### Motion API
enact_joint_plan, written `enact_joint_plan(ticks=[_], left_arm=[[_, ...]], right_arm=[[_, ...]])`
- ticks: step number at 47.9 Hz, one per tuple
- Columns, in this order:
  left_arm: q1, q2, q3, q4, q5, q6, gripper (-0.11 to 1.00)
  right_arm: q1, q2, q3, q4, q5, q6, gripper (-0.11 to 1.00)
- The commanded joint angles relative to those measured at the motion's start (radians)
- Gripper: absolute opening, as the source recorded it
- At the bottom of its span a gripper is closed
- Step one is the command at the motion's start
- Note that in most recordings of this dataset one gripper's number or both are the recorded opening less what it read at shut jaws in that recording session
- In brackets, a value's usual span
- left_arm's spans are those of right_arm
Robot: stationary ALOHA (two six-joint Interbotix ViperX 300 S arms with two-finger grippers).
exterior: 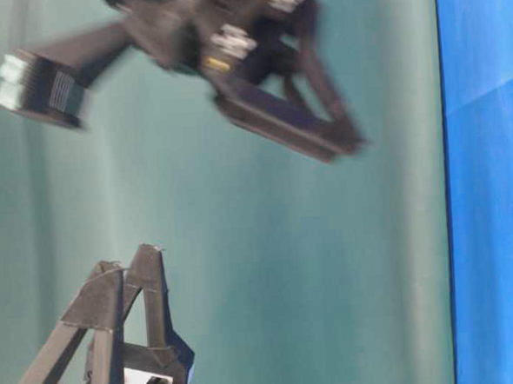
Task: Handover the blue block to the right arm after grasping it with the left arm, then place it in the designated position.
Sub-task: 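Open the right gripper to release the cube and retract rightward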
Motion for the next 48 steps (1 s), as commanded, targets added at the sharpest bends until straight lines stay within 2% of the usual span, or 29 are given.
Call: enact_joint_plan(ticks=[1,14,24,48], left_arm=[[-0.003,-0.008,-0.026,0.000,-0.005,0.000,0.93],[-0.003,-0.008,-0.028,0.000,-0.005,0.002,0.93],[-0.003,-0.006,-0.028,0.000,-0.005,-0.006,0.93],[-0.003,-0.006,-0.034,0.000,-0.005,-0.006,0.93]], right_arm=[[0.002,-0.078,-0.006,0.000,0.034,-0.002,0.80],[0.003,-0.230,0.021,0.000,0.101,0.000,0.80],[0.005,-0.305,0.051,0.003,0.109,0.002,0.80],[0.005,-0.324,0.067,0.003,0.064,0.002,0.79]])
